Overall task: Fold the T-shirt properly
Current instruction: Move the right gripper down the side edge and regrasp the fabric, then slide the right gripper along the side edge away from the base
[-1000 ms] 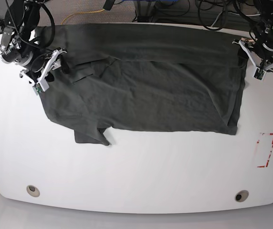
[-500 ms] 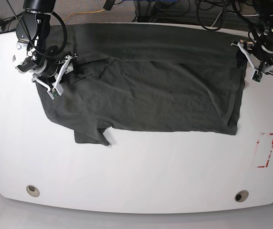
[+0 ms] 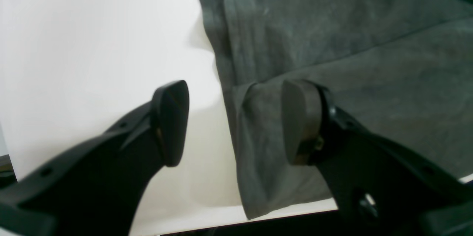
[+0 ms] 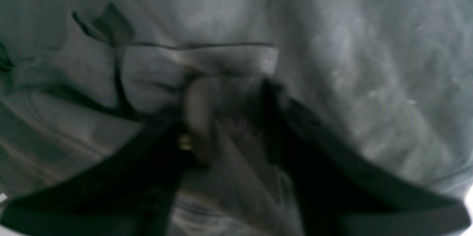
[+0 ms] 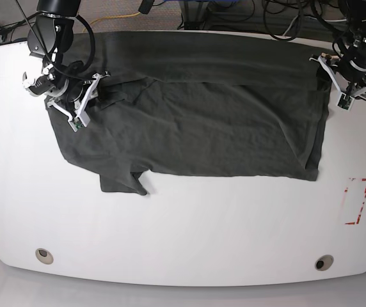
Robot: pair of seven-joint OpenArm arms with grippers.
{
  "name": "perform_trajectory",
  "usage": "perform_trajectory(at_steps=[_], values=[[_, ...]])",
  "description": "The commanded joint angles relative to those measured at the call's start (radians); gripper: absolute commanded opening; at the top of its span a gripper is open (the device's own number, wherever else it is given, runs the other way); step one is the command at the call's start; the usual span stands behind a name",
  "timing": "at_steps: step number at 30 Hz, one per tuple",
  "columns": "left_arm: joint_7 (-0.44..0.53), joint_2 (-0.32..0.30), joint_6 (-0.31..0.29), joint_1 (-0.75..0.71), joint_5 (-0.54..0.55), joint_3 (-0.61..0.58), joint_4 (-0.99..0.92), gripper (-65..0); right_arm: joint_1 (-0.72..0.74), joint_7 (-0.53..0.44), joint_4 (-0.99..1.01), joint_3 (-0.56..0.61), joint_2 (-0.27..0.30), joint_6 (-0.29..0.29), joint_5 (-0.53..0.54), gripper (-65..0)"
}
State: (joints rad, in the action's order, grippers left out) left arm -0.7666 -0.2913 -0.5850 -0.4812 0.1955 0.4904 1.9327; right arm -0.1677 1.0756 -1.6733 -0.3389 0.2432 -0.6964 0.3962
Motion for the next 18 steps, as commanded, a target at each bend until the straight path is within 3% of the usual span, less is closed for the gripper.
perform_trajectory(at_steps=[1, 8, 18], values=[[0.017, -0.015, 0.001, 0.003, 0.008, 0.004, 0.014, -28.2, 0.01, -0.016, -0.02, -0.004, 0.006, -0.002, 0.013, -52.8], [0.017, -0.015, 0.001, 0.002, 0.006, -0.012, 0.014, -28.2, 0.01, -0.016, -0.021, -0.004, 0.006, -0.002, 0.013, -65.0], [0.017, -0.015, 0.001, 0.002, 0.006, -0.012, 0.012, -28.2, 0.013, -0.018, -0.058, -0.012, 0.009, -0.002, 0.014, -65.0]])
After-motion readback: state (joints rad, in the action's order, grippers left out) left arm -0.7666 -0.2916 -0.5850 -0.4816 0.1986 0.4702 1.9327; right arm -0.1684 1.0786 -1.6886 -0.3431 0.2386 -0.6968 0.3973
